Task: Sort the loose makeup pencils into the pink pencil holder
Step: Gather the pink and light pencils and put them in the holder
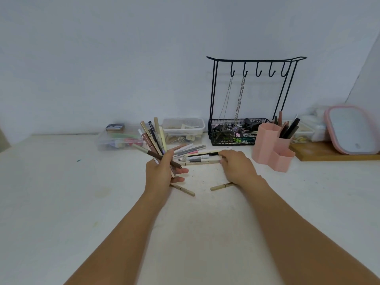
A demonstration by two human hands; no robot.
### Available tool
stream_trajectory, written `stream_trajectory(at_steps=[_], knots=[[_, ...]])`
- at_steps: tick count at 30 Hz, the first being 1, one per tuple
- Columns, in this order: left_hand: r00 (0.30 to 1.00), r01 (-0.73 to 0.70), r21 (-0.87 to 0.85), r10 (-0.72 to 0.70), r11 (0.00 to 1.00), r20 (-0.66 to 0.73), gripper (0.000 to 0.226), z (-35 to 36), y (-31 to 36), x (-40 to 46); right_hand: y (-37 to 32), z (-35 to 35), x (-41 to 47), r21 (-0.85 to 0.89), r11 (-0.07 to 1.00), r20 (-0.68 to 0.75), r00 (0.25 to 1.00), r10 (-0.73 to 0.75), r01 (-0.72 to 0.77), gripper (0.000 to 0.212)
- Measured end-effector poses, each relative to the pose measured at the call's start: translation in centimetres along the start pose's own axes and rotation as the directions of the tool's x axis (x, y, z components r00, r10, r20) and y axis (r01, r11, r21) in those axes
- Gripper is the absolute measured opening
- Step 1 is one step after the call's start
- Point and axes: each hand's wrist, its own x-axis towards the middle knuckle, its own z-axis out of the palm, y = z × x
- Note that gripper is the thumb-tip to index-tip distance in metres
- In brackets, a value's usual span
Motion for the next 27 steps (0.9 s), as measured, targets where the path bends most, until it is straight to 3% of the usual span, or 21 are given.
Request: stream_trajectory(at_steps=[9,15,21,27], knots=[[0.999,-0.009,0.065,0.006,0.998,0.05,0.015,-0.1,-0.3,0.3,-0.1,-0.5,-0.1,0.092,0.994,-0.03,0.998,0.057,-0.054,0.009],[0.999,-0.013,0.022,0.012,1.0,0.049,0.021,-0.5,-0.5,0.7,-0.1,-0.8,-0.3,0.06,0.998,0.024,0.999,0.033,-0.035,0.021],[0.998,-0.034,0.019,0.033,0.999,0.057,0.011,-0.6,-0.7,0.8,0.2,-0.9,-0.3,0.089,0.995,0.006,0.999,0.033,-0.033,0.012],[1.0,-0.009,0.003,0.009,1.0,0.018,0.037,-0.6,-0.8,1.0,0.5,-2.1,-0.3,0.257,0.966,-0.057,0.997,0.05,-0.033,0.006]])
